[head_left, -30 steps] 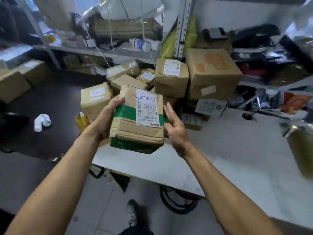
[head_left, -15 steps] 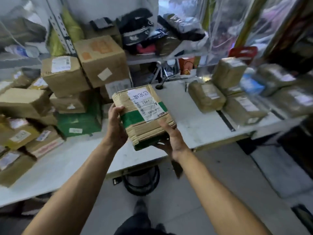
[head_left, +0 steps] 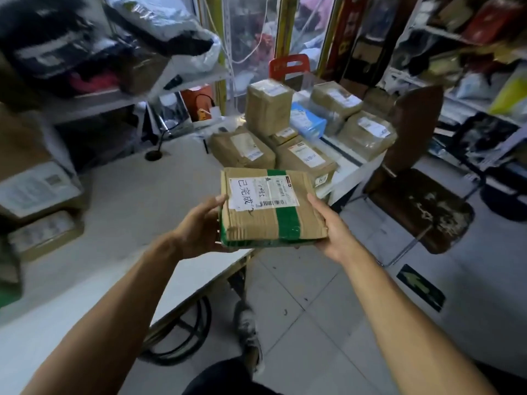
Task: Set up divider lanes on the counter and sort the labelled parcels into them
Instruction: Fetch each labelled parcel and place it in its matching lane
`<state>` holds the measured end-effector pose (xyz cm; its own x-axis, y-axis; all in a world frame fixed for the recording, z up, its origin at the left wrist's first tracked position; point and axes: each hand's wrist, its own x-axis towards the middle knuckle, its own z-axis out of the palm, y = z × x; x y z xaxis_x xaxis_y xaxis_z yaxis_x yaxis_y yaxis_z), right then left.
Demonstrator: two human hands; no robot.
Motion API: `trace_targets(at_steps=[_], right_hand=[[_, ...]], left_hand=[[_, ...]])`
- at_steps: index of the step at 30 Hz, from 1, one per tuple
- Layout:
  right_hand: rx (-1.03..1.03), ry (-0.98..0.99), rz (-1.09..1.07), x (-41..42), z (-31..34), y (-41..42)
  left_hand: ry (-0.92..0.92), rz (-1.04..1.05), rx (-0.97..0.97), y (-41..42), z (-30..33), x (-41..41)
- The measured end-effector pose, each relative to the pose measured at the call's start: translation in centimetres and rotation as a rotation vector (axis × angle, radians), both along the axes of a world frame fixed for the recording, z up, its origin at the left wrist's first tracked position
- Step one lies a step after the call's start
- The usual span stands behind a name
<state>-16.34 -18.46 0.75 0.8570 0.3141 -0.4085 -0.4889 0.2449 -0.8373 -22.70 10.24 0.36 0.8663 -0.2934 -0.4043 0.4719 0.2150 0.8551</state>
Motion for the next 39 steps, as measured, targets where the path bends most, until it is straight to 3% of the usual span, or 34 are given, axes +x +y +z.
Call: trace_targets(at_steps=[7,13,16,19,27,31,39], right_hand=[[0.251,0.041,-0.377,9.2,-0.1,-1.0],[-0.011,-0.069,-0.209,16.8,-0.7,-0.3],[0.001,-0.117,-0.247,20.3,-0.5,-2.3],[-0.033,-0.155,-0.278,23.3,-0.6,-5.5],[-0.213,-0.135,-0.411,31.3,1.0,-10.8],[-0.381,-0.201,-0.227,38.0,1.1,-13.7],[-0.451,-0.278,0.204,52.5,0.3,-15.3]], left_hand=[[-0.026,0.154,-0.167,-4.5,-1.7,11.8],[-0.161,0.004,-0.093,-9.4,-1.3,21.1],[-0.161,-0.045,-0.073,-10.9,-1.7,24.8],[-0.124,0.064,-0.083,-12.1,-1.9,28.6],[-0.135,0.072,0.155,-17.1,0.2,36.7],[-0.171,0.119,0.268,-19.3,0.2,40.4],[-0.129,0.369,0.516,-24.4,-0.6,47.3]])
